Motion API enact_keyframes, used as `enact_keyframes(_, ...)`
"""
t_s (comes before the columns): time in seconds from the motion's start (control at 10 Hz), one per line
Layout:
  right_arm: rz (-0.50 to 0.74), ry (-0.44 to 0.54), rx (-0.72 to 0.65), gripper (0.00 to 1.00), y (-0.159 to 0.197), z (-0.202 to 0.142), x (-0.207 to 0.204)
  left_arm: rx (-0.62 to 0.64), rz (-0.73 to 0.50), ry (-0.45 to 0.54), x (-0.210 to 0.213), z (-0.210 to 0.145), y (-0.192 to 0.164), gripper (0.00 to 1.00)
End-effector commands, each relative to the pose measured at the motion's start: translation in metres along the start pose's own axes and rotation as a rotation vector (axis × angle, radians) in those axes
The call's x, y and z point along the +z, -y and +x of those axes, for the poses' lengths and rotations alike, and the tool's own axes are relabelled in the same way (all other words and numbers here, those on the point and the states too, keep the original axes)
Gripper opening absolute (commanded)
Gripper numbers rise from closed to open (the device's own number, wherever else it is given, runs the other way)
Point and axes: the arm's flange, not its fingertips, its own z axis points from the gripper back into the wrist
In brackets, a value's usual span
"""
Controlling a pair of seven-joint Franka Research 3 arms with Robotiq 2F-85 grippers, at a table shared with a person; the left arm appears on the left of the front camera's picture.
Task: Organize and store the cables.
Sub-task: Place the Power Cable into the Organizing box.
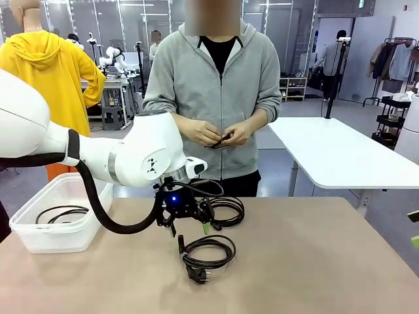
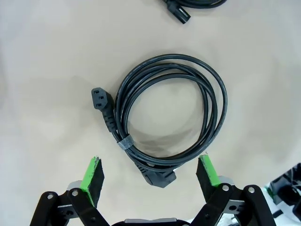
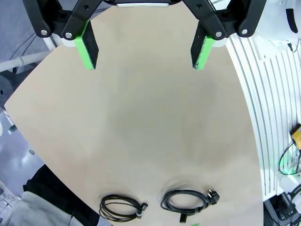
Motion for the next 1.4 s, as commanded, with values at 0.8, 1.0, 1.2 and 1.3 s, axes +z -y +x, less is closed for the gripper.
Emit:
enact_keyframes(0.8,-0.012,0.013,0.008,1.00,0.002,-0.001,0.002,0.145,0.090,-0.186,-0.059,0.008,-0.002,1.00)
enact_keyframes(1.0,-0.012,0.013,0.008,1.00,0.002,-0.001,0.002,0.123,0.102,-0.214,-0.066,0.004,-0.003,1.00)
enact_keyframes(1.2,-0.012,0.013,0.008,1.00,0.002,-0.001,0.002,0.141,0.105,-0.190,-0.072,0.008,-0.009,0.66)
enact_keyframes(1.3,-0.012,0.013,0.008,1.00,0.002,-0.001,0.002,0.155,0.108,-0.169,-0.073,0.010,-0.011,0.41)
